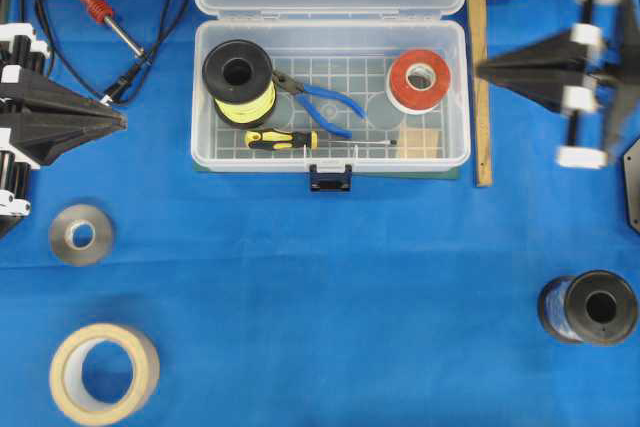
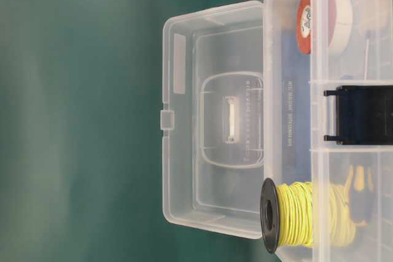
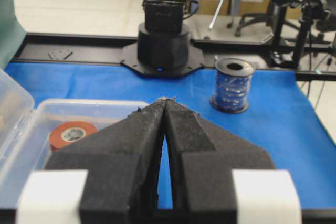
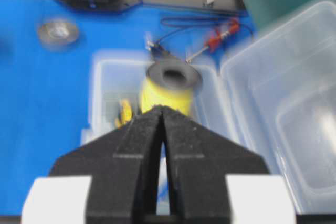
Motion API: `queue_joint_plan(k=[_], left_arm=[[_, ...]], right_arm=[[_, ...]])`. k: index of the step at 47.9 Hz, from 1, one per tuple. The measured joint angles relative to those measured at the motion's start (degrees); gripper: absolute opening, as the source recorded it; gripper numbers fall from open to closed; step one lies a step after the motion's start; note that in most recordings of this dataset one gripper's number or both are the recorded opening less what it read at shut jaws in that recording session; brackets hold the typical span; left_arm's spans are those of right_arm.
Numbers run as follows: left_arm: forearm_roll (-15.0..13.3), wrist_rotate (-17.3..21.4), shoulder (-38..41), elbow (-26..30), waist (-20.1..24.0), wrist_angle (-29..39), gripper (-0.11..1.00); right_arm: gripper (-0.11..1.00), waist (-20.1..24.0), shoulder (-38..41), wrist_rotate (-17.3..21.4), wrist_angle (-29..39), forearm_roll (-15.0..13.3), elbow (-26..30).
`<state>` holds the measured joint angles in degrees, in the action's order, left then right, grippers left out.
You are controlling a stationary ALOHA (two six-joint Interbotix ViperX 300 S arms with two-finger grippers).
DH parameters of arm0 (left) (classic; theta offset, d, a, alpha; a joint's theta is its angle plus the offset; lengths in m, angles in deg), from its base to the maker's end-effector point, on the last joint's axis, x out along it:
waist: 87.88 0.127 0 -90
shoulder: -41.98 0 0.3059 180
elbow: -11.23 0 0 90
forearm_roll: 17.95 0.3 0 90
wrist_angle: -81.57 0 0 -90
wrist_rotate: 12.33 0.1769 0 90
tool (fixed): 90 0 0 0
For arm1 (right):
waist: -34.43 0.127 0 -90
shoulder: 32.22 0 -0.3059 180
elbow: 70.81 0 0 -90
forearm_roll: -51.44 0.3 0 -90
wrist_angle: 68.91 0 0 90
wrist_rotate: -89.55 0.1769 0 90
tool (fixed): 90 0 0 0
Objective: Pick the nipper from the toolbox among several items.
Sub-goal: 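Move the right gripper over the toolbox toward the blue-handled pliers, then lower the right gripper and close it on the blue pliers' handles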
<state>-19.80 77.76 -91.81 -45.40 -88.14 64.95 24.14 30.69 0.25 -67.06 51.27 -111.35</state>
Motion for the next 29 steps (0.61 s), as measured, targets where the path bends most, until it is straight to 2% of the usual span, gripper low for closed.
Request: queue_joint_plan(k=[4, 6, 10, 17, 19, 26, 29], left_arm=[[0.0, 0.1, 0.0, 0.0, 0.0, -0.1, 0.0], [0.0, 0.1, 0.0, 0.0, 0.0, 0.0, 0.0], [0.0, 0.1, 0.0, 0.0, 0.0, -0.1, 0.0], [0.0, 0.1, 0.0, 0.0, 0.0, 0.0, 0.0], [0.0, 0.1, 0.0, 0.0, 0.0, -0.1, 0.0], [0.0, 0.1, 0.0, 0.0, 0.0, -0.1, 0.0], [0.0, 0.1, 0.0, 0.0, 0.0, 0.0, 0.0]], right_arm=[[0.01, -1.1, 6.2, -0.2, 5.4, 0.0, 4.7], [0.05, -1.3, 9.4, -0.6, 8.2, -0.1, 7.3], [0.26, -2.1, 15.8, -1.0, 12.9, -0.4, 12.0], [0.71, -3.8, 26.9, -1.2, 20.1, -1.4, 21.0], [0.8, -4.0, 29.7, -1.3, 21.8, -1.7, 23.5], [0.7, -4.1, 39.2, -1.3, 26.1, -2.0, 30.3], [0.7, -4.2, 42.7, -1.3, 27.2, -2.0, 32.5]])
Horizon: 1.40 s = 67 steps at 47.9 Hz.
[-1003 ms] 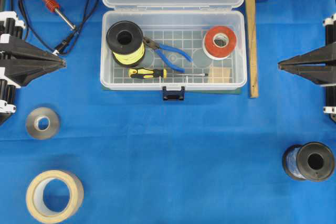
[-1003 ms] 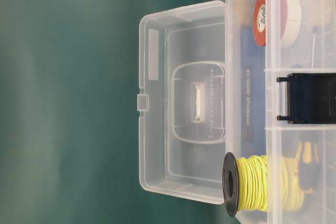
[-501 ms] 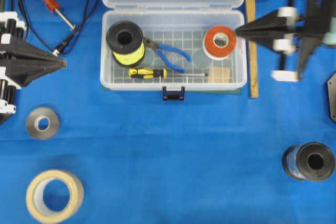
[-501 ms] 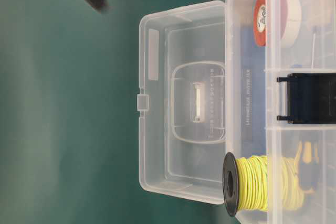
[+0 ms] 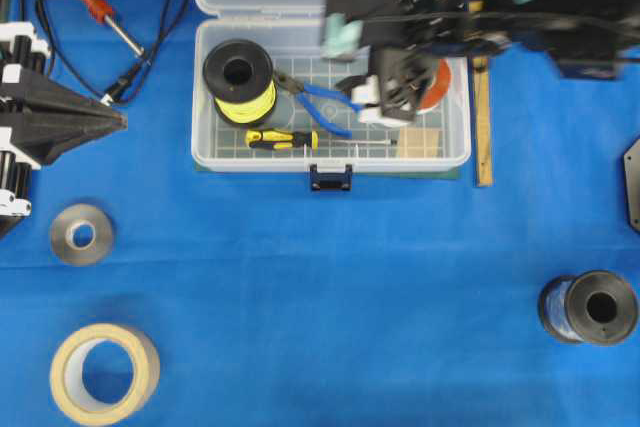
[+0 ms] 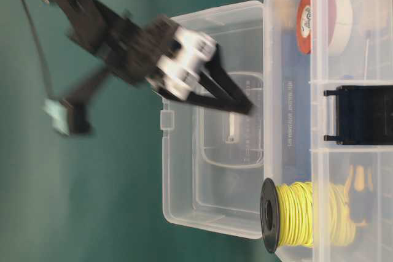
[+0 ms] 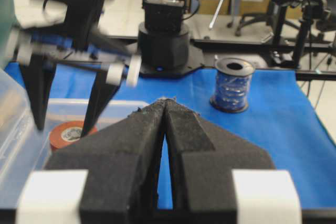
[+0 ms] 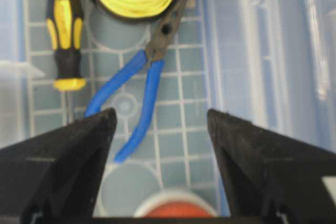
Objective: Pick the nipper from the toolbox among several items.
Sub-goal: 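Lower the right gripper and close it on the blue pliers' handles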
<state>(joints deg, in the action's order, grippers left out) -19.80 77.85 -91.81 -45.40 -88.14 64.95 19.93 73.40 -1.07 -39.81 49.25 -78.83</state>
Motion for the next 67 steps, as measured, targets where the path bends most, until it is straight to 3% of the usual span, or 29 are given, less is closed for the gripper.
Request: queue_joint_plan(k=[11, 24, 29, 37, 49, 67], left_arm=[[0.0, 0.0, 0.1, 0.0, 0.0, 0.8, 0.0], [0.0, -0.1, 0.1, 0.0, 0.0, 1.7, 0.0], [0.0, 0.0, 0.1, 0.0, 0.0, 1.8, 0.0], [0.0, 0.0, 0.1, 0.0, 0.0, 2.1, 0.0], [0.0, 0.0, 0.1, 0.0, 0.0, 2.4, 0.0], [0.0, 0.0, 0.1, 0.0, 0.0, 2.6, 0.0]], right_arm=[[0.7, -1.1, 10.0, 0.1, 0.6, 0.0, 3.0], [0.64, -1.4, 14.5, 0.1, -0.8, 0.2, 3.1], [0.52, -1.4, 14.9, 0.2, -1.1, 0.2, 3.2], [0.13, -1.3, 15.0, 0.0, -1.8, 0.3, 3.2], [0.13, -1.4, 13.9, 0.2, -2.1, 0.3, 3.0], [0.13, -1.4, -0.4, 1.2, -0.9, 0.2, 0.9]])
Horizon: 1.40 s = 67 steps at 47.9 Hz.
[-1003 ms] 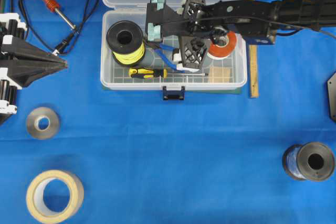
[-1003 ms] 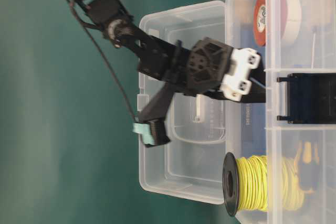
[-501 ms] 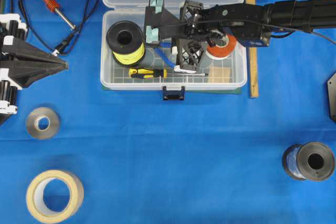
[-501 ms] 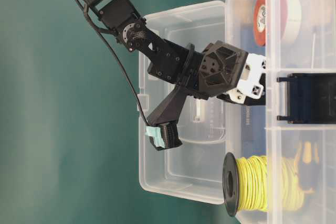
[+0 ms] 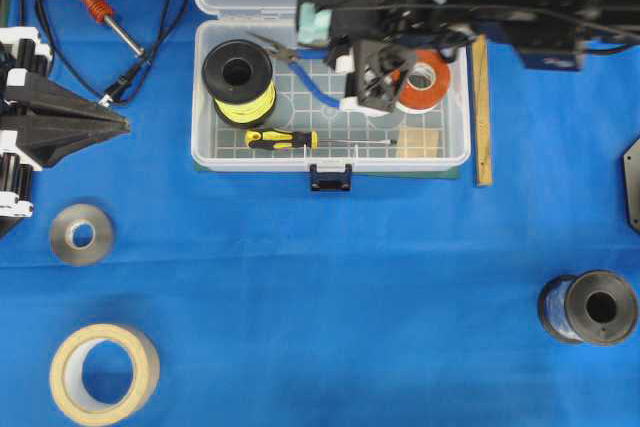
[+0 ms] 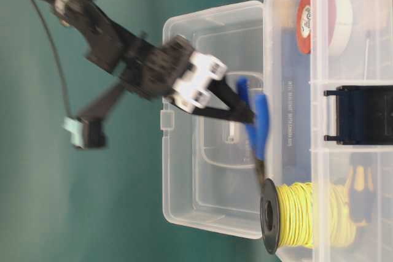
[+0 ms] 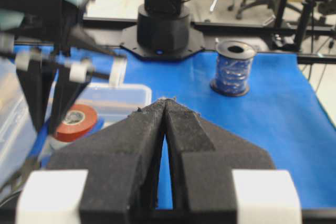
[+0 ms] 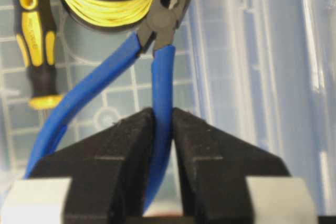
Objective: Pick the nipper from the toolbox among several items.
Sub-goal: 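Lower the right gripper and close it on the blue pliers' handles, then lift the pliers out of the toolbox and carry them toward the front, then lower the pliers onto the table and open the right gripper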
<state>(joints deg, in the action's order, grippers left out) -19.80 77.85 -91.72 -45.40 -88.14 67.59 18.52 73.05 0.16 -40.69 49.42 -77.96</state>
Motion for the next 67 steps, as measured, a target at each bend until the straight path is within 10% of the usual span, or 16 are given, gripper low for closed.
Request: queue_joint_plan(k=[31, 67], left_arm=[[0.0, 0.0, -0.1, 0.0, 0.2, 0.1, 0.0], [-0.1, -0.2, -0.4, 0.0, 0.3, 0.5, 0.0]], right_arm=[[0.13, 23.6, -3.6, 10.5, -6.4, 0.1, -5.7], [0.24, 27.3, 11.4, 22.6, -9.0, 0.1, -6.4]])
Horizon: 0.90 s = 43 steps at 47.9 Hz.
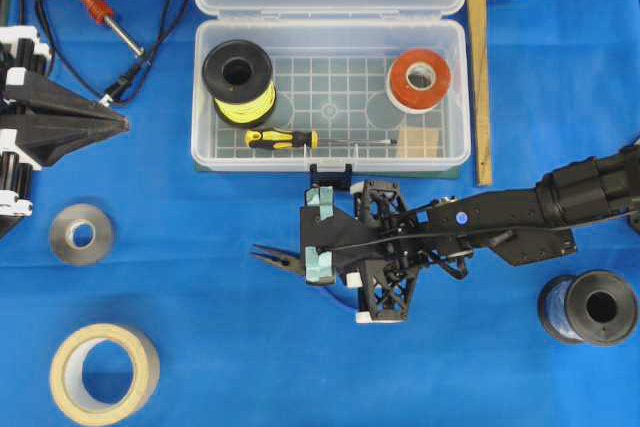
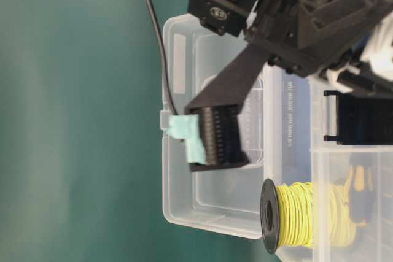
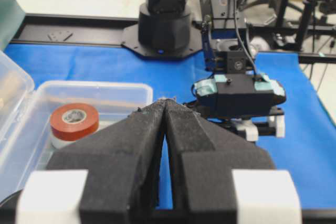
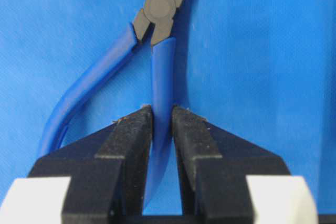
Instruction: Pick the nipper from the toolbox among several items.
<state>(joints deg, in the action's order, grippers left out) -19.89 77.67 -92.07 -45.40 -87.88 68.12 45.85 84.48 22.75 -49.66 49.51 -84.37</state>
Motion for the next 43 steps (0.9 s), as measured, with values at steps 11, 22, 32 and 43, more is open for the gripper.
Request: queue_joint_plan(k=[11, 22, 32, 43], left_arm=[[0.0, 0.0, 0.0, 0.0, 0.0, 0.0, 0.0], [0.0, -0.1, -0.5, 0.0, 0.0, 1.2, 0.0], [0.0, -0.1, -1.1, 0.0, 0.0, 1.9, 0.0], [-0.1, -0.1, -1.2, 0.0, 0.0, 2.2, 0.0]], right_arm=[[0.84, 0.0, -5.1, -0.4, 4.9, -1.1, 0.2], [0.78, 0.1, -19.2, 0.0, 8.0, -7.0, -2.3], [0.78, 0.0, -32.1, 0.4, 6.9, -11.2, -10.5], [0.78, -1.5, -47.7, 1.3, -1.3, -11.4, -23.5]])
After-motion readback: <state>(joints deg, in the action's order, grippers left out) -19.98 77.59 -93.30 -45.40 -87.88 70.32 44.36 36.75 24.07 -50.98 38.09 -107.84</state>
